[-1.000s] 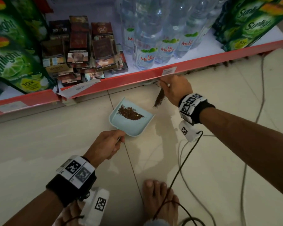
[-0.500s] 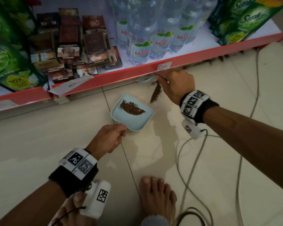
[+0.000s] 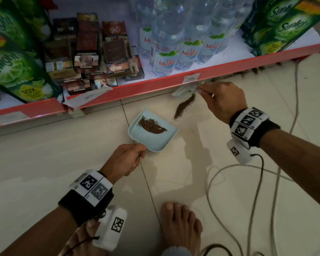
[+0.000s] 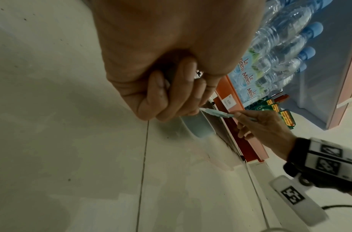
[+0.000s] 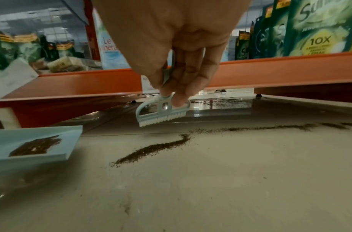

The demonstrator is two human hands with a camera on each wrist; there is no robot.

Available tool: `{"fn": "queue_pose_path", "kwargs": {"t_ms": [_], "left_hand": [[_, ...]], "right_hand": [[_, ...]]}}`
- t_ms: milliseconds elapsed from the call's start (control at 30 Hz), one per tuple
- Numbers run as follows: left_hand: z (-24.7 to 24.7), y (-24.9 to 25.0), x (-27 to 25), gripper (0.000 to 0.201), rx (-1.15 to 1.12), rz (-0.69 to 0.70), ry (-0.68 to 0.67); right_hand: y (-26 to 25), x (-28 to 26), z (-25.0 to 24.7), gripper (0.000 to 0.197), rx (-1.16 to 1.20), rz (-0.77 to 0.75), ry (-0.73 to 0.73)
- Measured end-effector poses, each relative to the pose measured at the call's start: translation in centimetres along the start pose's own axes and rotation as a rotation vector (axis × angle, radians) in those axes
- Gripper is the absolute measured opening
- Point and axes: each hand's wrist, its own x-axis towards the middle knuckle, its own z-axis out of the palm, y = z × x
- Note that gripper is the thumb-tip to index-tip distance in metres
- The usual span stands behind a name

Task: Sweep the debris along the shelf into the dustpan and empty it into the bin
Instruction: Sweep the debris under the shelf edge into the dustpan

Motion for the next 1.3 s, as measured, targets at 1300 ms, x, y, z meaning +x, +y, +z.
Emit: {"fn": "queue_pose_path", "kwargs": {"t_ms": [1300], "left_hand": [[-3.4, -5.1, -3.4, 0.028, -0.157, -0.067, 0.13]], "right_hand": [[-10.9, -1.0, -0.7, 0.025, 0.032, -0.629, -0.032]]}}
